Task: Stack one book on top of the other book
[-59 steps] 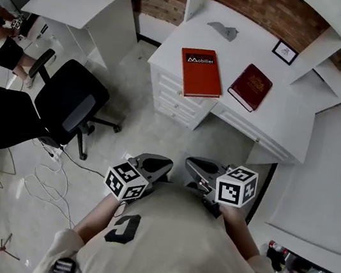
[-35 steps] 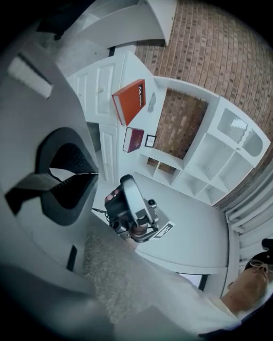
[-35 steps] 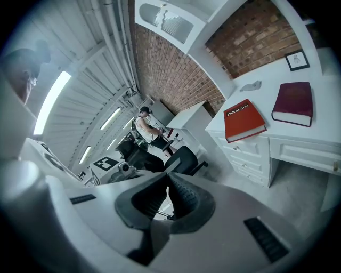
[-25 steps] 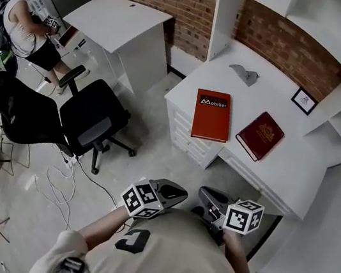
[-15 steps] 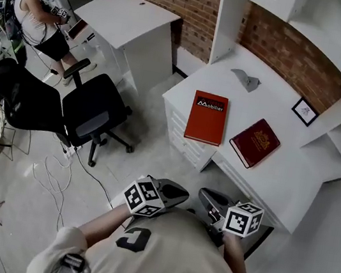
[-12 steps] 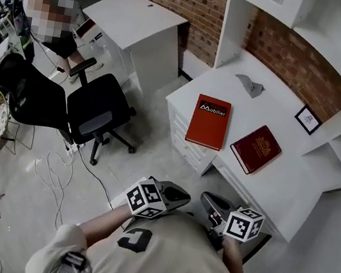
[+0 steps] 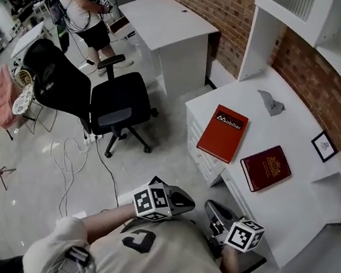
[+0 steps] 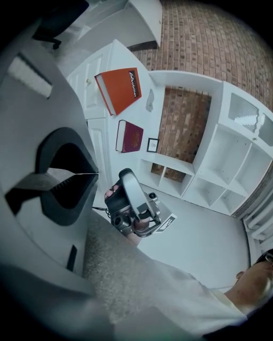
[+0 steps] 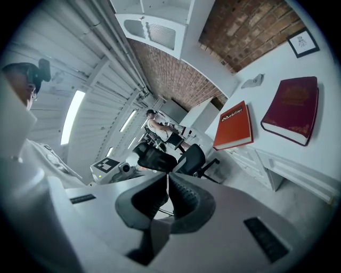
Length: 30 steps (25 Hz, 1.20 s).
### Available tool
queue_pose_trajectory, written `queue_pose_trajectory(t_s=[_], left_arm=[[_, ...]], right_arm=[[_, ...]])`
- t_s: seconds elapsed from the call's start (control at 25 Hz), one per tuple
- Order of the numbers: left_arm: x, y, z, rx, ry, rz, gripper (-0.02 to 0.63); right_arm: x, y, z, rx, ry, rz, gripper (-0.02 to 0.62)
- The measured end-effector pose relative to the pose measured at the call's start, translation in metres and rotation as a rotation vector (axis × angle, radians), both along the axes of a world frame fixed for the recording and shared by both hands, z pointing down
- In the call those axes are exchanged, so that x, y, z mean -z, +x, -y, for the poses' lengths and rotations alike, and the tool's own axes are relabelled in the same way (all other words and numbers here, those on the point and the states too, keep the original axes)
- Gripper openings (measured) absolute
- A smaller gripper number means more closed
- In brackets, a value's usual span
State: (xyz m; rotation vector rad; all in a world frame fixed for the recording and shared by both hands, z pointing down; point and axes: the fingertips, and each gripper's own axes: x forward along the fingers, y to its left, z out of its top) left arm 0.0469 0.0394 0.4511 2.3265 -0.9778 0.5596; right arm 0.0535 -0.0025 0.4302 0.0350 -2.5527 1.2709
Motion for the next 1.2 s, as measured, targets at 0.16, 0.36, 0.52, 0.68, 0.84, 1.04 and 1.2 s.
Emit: queue_pose_trajectory(t_s=[0.16,0.36,0.52,0.68,0.84,1.04,1.2], left_arm=[[-0.001,-0.001,-0.001,0.028,-0.026,0.018,0.008],[-0.003,-0.001,-0.004,0.054,-0.056,0.003,0.008],[-0.01,-0.002,0.005,0.035,-0.037,0.003,0.008],[-0.013,-0.004,0.02,0.004,-0.042,-0.051,0.008],[-0.014,-0.008,0.046,-0.05,-0.041,-0.097,0.008],[-0.012,-0.026,0.075,-0.118,-0.03,-0.12,0.008],[-0.009,-0.041,0.092,-0.151,-0.024,-0.142,0.008]], right_arm=[[-0.011,0.001,-0.003,0.052,-0.019,-0.021,0.009],[-0.014,-0.003,-0.009,0.114,-0.023,-0.035,0.009],[-0.022,-0.005,-0.001,0.123,0.015,-0.047,0.011],[-0.024,-0.002,0.011,0.062,0.023,-0.092,0.009],[-0.026,-0.003,0.036,-0.013,0.028,-0.15,0.009],[-0.022,-0.019,0.056,-0.059,0.065,-0.211,0.011],[-0.022,-0.032,0.067,-0.085,0.067,-0.251,0.009]])
